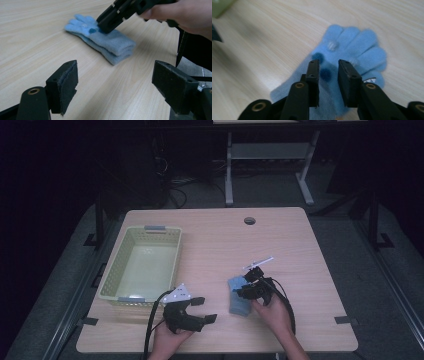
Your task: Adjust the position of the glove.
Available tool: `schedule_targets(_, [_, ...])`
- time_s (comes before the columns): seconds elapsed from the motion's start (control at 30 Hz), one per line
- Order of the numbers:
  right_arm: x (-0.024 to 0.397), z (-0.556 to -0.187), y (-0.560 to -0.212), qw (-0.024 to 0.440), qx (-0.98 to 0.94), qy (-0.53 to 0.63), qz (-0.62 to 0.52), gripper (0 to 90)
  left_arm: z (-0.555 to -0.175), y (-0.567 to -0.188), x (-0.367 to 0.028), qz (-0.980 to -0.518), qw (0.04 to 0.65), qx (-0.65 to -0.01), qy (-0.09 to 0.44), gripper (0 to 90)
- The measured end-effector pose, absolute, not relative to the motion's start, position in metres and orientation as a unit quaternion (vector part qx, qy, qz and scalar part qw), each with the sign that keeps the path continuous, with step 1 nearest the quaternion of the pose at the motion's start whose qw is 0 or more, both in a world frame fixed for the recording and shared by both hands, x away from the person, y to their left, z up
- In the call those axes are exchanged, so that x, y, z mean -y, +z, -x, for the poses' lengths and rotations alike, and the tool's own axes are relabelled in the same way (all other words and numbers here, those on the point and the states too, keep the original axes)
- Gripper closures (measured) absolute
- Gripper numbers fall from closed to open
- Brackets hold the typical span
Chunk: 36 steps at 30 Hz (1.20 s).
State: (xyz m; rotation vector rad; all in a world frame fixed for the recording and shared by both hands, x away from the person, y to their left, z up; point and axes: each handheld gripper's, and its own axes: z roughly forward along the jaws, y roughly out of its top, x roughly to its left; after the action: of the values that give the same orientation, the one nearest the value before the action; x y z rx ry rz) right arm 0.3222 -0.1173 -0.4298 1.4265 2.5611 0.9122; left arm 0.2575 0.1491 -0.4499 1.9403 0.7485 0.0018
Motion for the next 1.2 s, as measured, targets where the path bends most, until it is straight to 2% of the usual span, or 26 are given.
schedule_targets(0.07, [0.119, -0.321, -0.428, 0.032, -0.83, 0.302, -0.468, 66.5, -0.258, -0.45, -0.149, -0.802, 0.507, -0.315, -0.002, 21.3])
schedule_targets(0.1, [0.124, -0.317, -0.426, 0.031, -0.825, 0.312, -0.47, 62.3, -0.258, -0.45, -0.148, -0.799, 0.51, -0.319, -0.008, 22.1])
schedule_targets(0.2, [0.129, -0.313, -0.424, 0.032, -0.821, 0.317, -0.473, 57.9, -0.258, -0.449, -0.147, -0.794, 0.51, -0.331, -0.017, 23.6])
schedule_targets(0.23, [0.137, -0.31, -0.424, 0.019, -0.812, 0.329, -0.482, 52.8, -0.258, -0.448, -0.146, -0.791, 0.509, -0.337, -0.021, 24.9])
schedule_targets(0.3, [0.141, -0.308, -0.425, 0.012, -0.807, 0.336, -0.485, 51.7, -0.26, -0.448, -0.144, -0.788, 0.508, -0.346, -0.029, 25.6])
schedule_targets(0.47, [0.157, -0.299, -0.43, -0.017, -0.785, 0.36, -0.504, 41.4, -0.265, -0.445, -0.135, -0.789, 0.497, -0.359, -0.032, 26.1])
schedule_targets(0.8, [0.169, -0.296, -0.443, -0.04, -0.756, 0.381, -0.531, 40.3, -0.291, -0.446, -0.106, -0.772, 0.476, -0.409, -0.099, 19.0])
schedule_targets(1.2, [0.18, -0.296, -0.456, -0.089, -0.712, 0.412, -0.561, 43.9, -0.316, -0.455, -0.086, -0.744, 0.449, -0.471, -0.153, 29.2])
